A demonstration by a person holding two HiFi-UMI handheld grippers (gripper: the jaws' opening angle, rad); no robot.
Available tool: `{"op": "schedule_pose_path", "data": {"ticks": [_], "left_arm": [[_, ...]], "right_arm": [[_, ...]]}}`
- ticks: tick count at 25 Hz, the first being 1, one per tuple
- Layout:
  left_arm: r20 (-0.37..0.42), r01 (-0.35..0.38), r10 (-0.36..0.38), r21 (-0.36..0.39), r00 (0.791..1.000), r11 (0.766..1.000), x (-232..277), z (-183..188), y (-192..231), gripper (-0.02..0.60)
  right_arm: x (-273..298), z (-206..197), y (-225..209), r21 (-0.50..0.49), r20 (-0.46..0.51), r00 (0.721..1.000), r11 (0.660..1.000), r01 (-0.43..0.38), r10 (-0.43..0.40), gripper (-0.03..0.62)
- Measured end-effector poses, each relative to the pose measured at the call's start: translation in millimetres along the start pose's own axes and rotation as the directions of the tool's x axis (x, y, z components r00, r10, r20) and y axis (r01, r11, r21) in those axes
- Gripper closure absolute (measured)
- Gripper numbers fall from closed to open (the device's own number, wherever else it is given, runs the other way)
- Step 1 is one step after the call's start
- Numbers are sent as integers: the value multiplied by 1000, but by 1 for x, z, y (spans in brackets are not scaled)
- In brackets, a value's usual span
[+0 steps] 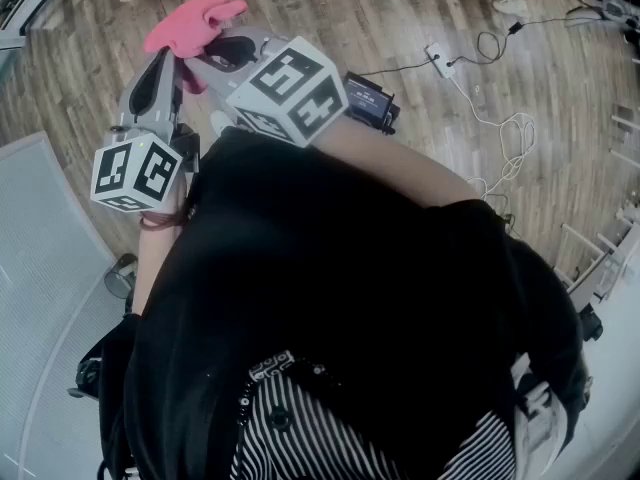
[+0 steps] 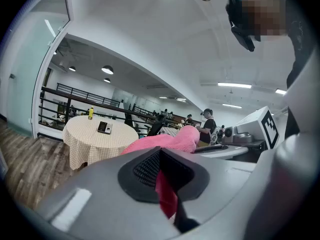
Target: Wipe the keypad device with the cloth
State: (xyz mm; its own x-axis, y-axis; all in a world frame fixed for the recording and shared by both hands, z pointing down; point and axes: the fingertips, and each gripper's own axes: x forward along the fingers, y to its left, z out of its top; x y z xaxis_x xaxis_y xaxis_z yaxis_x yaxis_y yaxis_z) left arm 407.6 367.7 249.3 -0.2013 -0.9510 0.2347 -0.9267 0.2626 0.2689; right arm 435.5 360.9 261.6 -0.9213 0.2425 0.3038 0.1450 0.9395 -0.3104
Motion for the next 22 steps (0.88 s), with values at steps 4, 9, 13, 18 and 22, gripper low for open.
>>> {"op": "schedule_pose_path", "data": {"ticks": [4,9,13,18,22], "left_arm": [[1,-3,3,-2,1000,1000,0,0,-1,577],[7,-10,10,-1,1000,1000,-1,-1,-2,577],[13,-29,29,1,1000,1000,-8,-6,-6,577],[16,-46,46,-2,999,999,-7,-12,-15,577],[-2,-59,59,8,998,998,-8,-18,-13,577]], "right_arm": [[-1,0,1,0,1,1000,1000,-12,12,549],[-2,0,5,9,20,999,999,-46,46,549],[-6,-6,11,7,23,997,998,-67,67,549],[-14,-12,9,24,26,995,995,-100,99,549],[-12,-17,10,23,15,993,993,-114,114,548]]}}
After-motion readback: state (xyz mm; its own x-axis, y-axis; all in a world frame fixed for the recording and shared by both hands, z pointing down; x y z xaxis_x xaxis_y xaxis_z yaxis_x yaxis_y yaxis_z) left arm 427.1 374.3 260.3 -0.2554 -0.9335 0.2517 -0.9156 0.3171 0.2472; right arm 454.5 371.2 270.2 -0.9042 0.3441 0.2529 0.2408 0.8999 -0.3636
